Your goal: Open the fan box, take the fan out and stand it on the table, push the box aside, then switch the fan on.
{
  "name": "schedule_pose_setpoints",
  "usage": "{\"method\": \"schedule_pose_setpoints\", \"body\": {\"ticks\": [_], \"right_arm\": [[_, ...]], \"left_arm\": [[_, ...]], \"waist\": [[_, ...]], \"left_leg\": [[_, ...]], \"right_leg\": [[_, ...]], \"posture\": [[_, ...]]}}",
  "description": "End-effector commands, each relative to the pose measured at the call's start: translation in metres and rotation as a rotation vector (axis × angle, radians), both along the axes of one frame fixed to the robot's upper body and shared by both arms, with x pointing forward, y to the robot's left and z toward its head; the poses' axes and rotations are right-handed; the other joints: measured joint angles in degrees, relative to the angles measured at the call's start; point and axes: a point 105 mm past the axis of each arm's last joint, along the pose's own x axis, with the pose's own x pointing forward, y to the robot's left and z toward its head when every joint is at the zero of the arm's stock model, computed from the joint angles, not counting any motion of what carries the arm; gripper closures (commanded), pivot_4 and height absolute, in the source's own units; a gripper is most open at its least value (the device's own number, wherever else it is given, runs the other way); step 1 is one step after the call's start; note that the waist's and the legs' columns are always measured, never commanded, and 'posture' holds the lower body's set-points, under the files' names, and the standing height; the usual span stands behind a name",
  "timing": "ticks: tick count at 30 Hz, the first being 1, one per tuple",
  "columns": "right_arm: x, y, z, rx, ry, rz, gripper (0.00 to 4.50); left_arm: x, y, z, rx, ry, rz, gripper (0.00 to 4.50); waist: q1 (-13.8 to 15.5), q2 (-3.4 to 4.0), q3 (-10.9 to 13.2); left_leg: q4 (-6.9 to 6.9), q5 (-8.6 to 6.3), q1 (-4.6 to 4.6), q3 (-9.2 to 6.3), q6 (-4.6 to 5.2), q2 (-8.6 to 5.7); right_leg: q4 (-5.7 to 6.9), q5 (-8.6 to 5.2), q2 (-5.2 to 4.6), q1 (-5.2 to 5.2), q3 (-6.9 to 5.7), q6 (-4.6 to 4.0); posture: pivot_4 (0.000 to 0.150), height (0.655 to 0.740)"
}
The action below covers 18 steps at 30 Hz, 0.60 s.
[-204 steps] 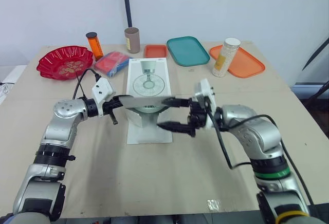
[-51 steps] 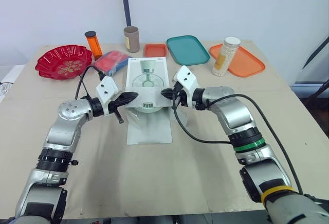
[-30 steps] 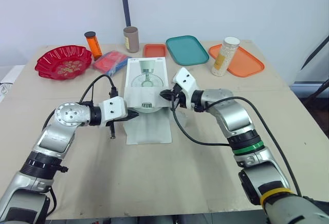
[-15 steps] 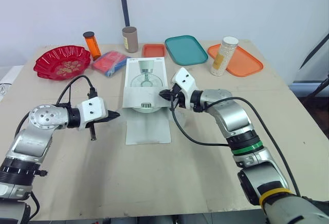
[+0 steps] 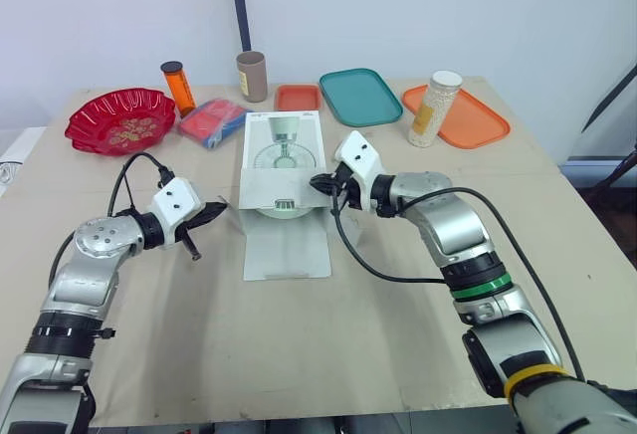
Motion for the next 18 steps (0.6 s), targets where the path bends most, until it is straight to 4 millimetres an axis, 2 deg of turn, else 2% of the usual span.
{"method": "schedule_pose_setpoints", "body": {"ticks": [1, 8, 18], "right_arm": [[-0.002, 0.000, 0.005, -0.004, -0.022, 0.008, 4.43], [-0.002, 0.000, 0.005, -0.006, -0.022, 0.011, 4.43], [-0.004, 0.003, 0.006, -0.003, -0.022, 0.019, 4.43]], "left_arm": [[0.004, -0.003, 0.018, -0.117, -0.036, 0.022, 4.50], [0.002, -0.018, 0.017, -0.227, 0.012, -0.008, 4.50], [-0.005, -0.028, 0.011, -0.317, 0.077, -0.025, 4.50]], "waist": [[0.00, 0.00, 0.00], [0.00, 0.00, 0.00], [0.09, -0.01, 0.00]], "left_leg": [[0.00, 0.00, 0.00, 0.00, 0.00, 0.00], [0.00, 0.01, 0.00, 0.00, -0.02, 0.00], [0.00, 0.11, 0.00, 0.00, -0.19, 0.00]], "right_leg": [[0.00, 0.00, 0.00, 0.00, 0.00, 0.00], [0.00, 0.01, 0.01, 0.00, 0.00, -0.01], [-0.01, 0.02, -0.01, 0.00, 0.00, -0.01]], "posture": [[0.150, 0.7400], [0.150, 0.7400], [0.150, 0.7400]]}}
